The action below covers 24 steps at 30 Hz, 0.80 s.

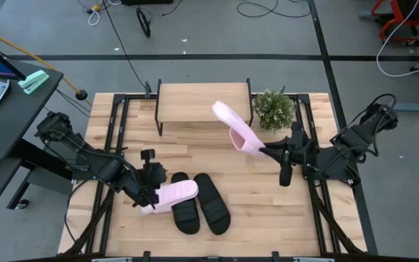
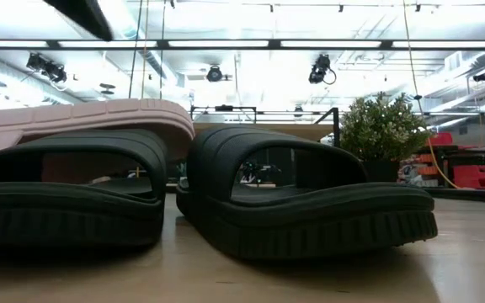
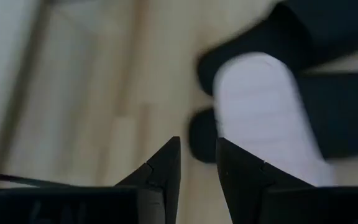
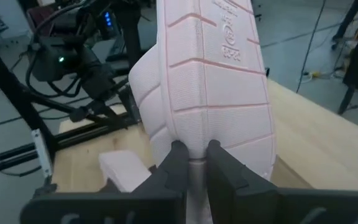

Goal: Pick and place slides into the shelf
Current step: Put the right pink slide on the shelf

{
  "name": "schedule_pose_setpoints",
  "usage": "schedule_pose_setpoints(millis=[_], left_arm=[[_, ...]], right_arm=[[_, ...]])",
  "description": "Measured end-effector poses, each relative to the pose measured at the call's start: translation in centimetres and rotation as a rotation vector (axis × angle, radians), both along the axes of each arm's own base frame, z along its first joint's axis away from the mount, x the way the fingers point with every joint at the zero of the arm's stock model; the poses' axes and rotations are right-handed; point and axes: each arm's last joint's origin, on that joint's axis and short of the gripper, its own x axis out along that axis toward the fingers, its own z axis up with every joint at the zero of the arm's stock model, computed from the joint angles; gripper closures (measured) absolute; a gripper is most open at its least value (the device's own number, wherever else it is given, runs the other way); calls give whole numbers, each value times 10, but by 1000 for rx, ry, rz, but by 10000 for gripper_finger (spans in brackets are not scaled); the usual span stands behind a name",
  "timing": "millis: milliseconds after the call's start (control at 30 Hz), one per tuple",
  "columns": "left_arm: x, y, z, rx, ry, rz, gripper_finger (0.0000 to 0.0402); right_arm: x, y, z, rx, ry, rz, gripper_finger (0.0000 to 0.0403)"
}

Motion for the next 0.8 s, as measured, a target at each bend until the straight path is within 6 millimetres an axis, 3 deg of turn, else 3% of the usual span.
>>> schedule_pose_setpoints(millis=[133,267,400,633,800], left_arm=[[1,3,2,105,-43,19,294],[1,3,2,122,-44,14,294],[1,3,2,124,-42,11,294],[1,4,3,182,-55,10,294],[2,7,7,359,-92,22,298]], right_arm=[[5,1,-10,-20,-39,6,369],[10,-3,-35,1,-110,32,369],[16,-18,-66,70,-260,100,373],[27,-54,-110,223,-675,290,373],[40,-64,-134,313,-761,323,375]])
